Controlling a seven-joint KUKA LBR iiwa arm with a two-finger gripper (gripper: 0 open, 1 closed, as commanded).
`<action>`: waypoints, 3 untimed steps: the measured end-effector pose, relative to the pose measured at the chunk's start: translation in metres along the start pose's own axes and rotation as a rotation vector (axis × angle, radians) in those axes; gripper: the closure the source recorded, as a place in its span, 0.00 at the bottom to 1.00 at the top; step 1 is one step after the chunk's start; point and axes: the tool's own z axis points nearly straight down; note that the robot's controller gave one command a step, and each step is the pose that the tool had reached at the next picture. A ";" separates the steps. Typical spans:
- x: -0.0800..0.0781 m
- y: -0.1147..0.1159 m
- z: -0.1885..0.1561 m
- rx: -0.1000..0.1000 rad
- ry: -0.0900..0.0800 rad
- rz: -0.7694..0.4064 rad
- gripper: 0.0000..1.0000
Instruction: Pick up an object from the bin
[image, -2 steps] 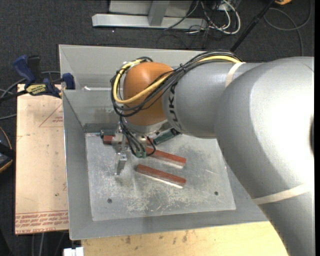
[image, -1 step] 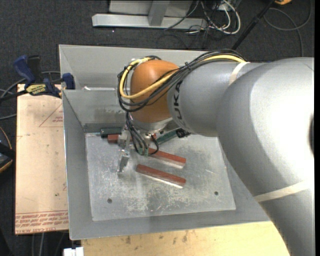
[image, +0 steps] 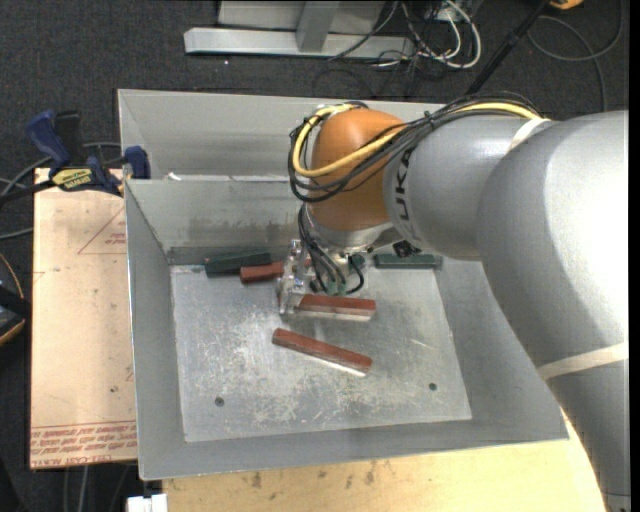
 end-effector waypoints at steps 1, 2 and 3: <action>0.000 0.000 0.000 0.000 0.000 0.000 1.00; 0.000 -0.011 -0.037 0.000 0.003 0.018 1.00; 0.014 -0.003 -0.059 -0.001 0.001 0.039 1.00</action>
Offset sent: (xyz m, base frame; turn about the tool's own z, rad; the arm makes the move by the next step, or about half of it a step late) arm -0.0009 -0.0142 0.0445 0.0206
